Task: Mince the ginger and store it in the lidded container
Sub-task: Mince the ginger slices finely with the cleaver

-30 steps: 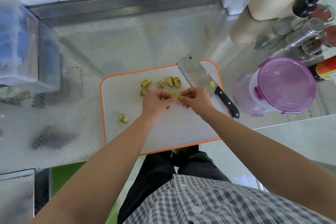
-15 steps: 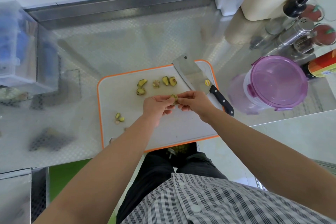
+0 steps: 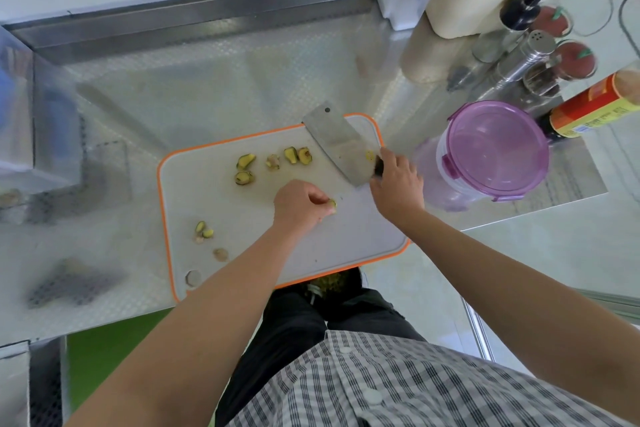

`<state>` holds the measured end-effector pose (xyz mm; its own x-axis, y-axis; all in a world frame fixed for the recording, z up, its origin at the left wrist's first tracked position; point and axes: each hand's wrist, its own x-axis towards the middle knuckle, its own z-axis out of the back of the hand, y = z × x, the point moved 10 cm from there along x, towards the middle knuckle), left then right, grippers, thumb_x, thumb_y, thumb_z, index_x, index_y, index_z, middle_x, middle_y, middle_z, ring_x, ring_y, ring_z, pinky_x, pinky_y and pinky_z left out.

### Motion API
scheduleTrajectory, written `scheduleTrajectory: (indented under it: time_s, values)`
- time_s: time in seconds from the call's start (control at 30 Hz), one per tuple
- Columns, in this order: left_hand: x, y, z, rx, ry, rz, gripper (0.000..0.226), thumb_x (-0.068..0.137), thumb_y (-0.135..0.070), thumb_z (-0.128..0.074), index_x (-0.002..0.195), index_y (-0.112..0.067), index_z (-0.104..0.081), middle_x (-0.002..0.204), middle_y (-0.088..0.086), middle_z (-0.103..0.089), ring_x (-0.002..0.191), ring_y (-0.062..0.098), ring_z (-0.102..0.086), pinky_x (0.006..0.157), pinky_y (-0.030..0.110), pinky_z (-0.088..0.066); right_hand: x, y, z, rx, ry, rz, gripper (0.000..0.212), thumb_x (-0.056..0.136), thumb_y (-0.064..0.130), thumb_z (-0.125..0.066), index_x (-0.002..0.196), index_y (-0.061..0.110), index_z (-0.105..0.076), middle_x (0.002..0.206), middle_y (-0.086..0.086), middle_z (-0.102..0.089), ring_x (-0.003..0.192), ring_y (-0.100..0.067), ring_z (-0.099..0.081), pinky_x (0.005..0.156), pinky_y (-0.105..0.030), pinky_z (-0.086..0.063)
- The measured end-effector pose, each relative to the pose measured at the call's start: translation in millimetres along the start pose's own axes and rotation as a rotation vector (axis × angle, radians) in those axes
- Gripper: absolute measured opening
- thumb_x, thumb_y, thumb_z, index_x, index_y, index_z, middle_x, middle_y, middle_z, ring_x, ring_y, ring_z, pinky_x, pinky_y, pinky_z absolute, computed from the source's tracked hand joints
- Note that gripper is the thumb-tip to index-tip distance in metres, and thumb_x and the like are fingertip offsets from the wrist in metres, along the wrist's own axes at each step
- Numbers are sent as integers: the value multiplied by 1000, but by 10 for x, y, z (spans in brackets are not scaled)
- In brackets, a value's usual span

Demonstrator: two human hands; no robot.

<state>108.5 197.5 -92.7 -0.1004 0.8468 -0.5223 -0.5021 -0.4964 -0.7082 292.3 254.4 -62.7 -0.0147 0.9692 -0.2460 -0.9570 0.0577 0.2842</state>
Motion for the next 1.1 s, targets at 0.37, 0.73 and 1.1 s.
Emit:
scheduleTrajectory:
  time_s: [0.37, 0.73, 1.1]
  values:
    - [-162, -271, 112, 377, -245, -272, 14, 82, -26, -71, 90, -14, -69, 88, 2, -58, 73, 17, -57, 71, 27, -44, -72, -145, -23, 221, 131, -55, 32, 80, 17, -59, 107, 6, -46, 99, -8, -52, 89, -28, -50, 74, -33, -38]
    - [-223, -417, -84, 665, -216, -377, 18, 85, -19, -63, 98, -7, -69, 90, 10, -58, 77, 27, -58, 67, 34, -47, -493, -271, 2, 294, 72, -35, 24, 84, 33, -56, 97, 19, -42, 75, -4, -60, 66, -29, -57, 60, -37, -49]
    - [-438, -278, -147, 698, -292, -328, 18, 81, -19, -66, 89, -3, -66, 85, 12, -57, 79, 29, -56, 60, 35, -42, -862, -87, 119, 207, 43, 197, 25, 87, 12, -50, 67, 11, -34, 46, 1, -25, 47, -26, -24, 43, -29, -17]
